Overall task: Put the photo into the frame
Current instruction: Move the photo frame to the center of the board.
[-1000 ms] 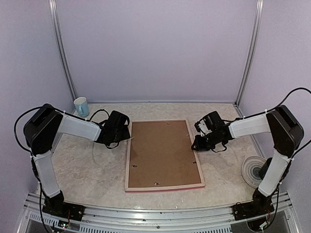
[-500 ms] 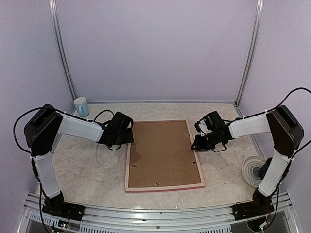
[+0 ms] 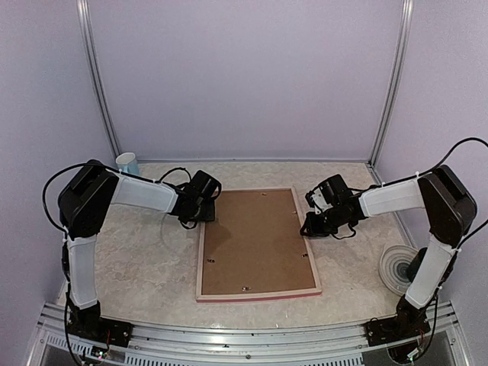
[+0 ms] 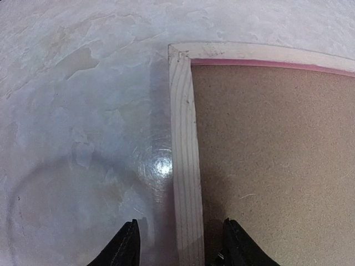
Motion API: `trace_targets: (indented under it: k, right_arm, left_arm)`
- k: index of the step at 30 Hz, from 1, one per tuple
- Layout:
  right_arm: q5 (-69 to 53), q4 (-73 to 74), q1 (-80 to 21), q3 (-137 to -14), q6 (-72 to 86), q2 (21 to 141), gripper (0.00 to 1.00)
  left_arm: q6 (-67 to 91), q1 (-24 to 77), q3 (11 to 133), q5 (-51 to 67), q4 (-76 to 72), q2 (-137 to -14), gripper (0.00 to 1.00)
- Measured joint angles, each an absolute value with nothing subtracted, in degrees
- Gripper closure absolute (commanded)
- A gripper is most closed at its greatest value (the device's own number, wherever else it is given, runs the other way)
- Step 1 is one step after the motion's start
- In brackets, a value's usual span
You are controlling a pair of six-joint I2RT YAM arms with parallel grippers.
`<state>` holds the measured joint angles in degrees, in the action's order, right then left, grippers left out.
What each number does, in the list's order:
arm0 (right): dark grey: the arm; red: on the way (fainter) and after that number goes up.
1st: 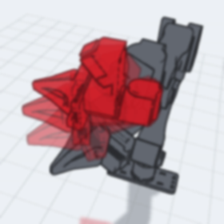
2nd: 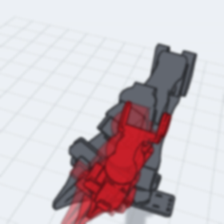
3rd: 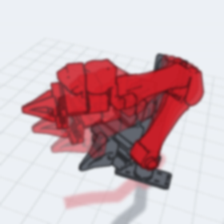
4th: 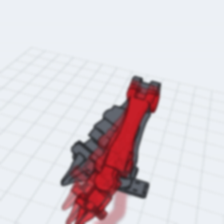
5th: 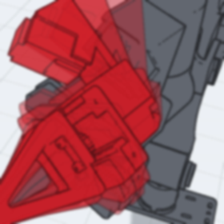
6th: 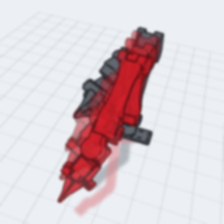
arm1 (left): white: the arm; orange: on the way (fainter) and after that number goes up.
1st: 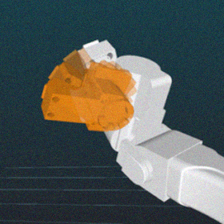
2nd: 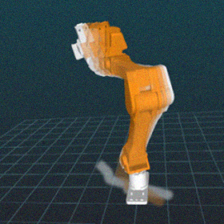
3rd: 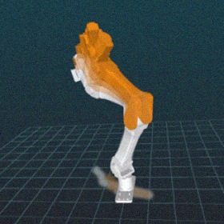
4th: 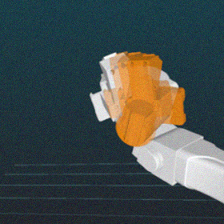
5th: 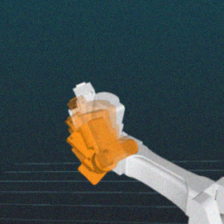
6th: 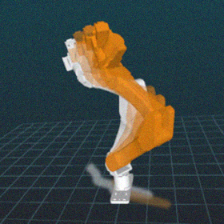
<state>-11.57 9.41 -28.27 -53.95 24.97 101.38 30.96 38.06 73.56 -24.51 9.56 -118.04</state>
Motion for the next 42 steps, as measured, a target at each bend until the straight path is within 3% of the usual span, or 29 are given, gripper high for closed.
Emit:
trace_targets:
  k: [11,28,42]
  right_arm:
    - [-11.55,9.39,-28.27,-53.95,25.04,101.38,0.91]
    - [-11.53,10.39,-28.21,-54.63,25.15,101.65,0.91]
    - [-11.62,10.94,-28.21,-55.4,25.1,102.13,0.9]
  left_arm:
    - [28.58,37.89,75.4,-25.5,13.82,-118.08,0.6]
    - [22.61,34.41,78.65,-13.23,17.61,-118.74,0.77]
    - [20.45,33.71,80.79,-9.89,22.57,-118.74,0.81]
